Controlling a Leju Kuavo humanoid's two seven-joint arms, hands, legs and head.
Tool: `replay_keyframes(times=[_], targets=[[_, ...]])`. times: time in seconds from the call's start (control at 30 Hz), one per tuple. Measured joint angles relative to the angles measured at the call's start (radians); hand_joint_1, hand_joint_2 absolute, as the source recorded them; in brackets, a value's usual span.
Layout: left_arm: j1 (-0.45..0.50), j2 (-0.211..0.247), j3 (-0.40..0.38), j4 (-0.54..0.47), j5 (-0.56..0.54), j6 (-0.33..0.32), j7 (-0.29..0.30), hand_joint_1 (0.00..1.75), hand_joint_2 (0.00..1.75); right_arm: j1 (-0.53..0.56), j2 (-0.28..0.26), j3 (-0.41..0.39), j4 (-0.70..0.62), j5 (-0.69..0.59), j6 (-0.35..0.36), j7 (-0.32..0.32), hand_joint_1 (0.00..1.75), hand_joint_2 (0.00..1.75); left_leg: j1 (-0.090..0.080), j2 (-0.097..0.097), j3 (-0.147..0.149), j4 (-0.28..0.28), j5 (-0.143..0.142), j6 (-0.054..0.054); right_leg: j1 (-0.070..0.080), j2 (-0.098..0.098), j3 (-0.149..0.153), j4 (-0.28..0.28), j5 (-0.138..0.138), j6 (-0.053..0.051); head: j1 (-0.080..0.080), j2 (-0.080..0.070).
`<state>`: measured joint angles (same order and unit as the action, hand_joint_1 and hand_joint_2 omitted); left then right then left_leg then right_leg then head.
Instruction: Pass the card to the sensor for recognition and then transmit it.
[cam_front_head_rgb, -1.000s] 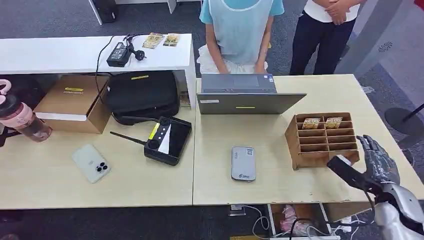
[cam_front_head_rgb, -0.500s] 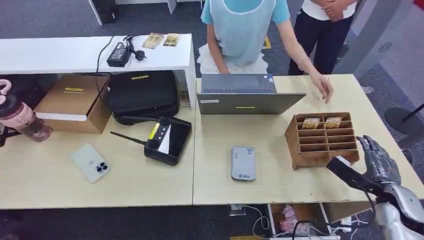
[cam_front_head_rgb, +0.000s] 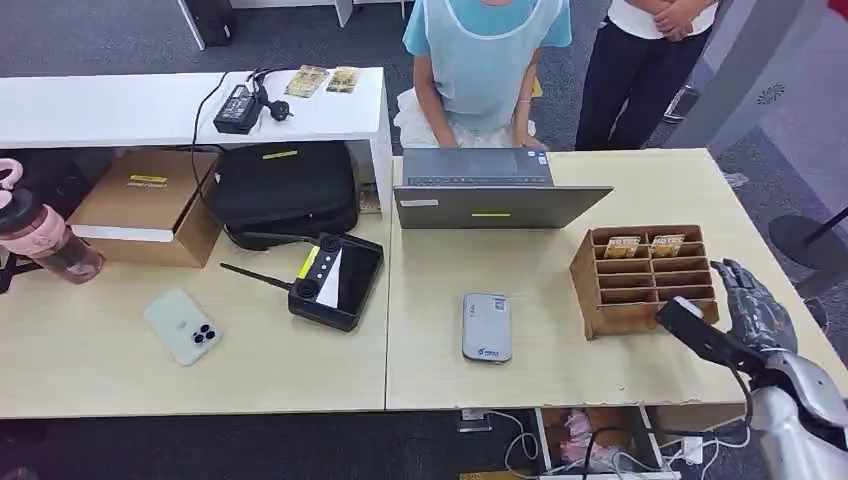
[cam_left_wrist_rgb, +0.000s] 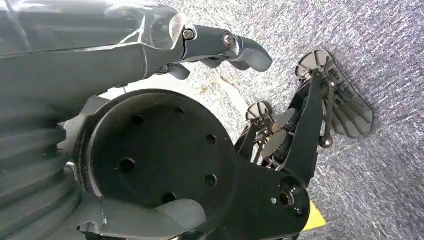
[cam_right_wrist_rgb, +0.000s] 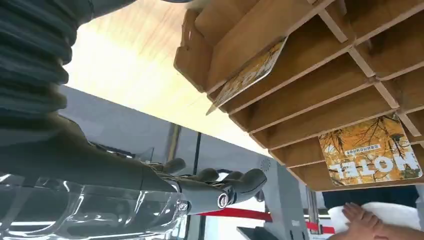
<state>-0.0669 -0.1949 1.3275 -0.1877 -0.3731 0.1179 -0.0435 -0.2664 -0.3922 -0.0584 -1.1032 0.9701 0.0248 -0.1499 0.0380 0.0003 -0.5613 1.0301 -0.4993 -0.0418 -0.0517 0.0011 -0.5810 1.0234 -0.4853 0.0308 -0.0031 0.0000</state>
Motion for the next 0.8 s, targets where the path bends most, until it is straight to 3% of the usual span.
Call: replay_keyframes(times=[0.8], targets=[[-0.005,-0.003,0.000,0.000,0.010,-0.002,-0.011,0.00,1.75,-0.013,-0.005,0.018,0.029,-0.002,0.001,0.014,0.00,1.75,0.000,0.000,0.000,0.000,0.000,0.000,0.000,0.000,0.000,0.000,0.000,0.000,0.000,0.000]])
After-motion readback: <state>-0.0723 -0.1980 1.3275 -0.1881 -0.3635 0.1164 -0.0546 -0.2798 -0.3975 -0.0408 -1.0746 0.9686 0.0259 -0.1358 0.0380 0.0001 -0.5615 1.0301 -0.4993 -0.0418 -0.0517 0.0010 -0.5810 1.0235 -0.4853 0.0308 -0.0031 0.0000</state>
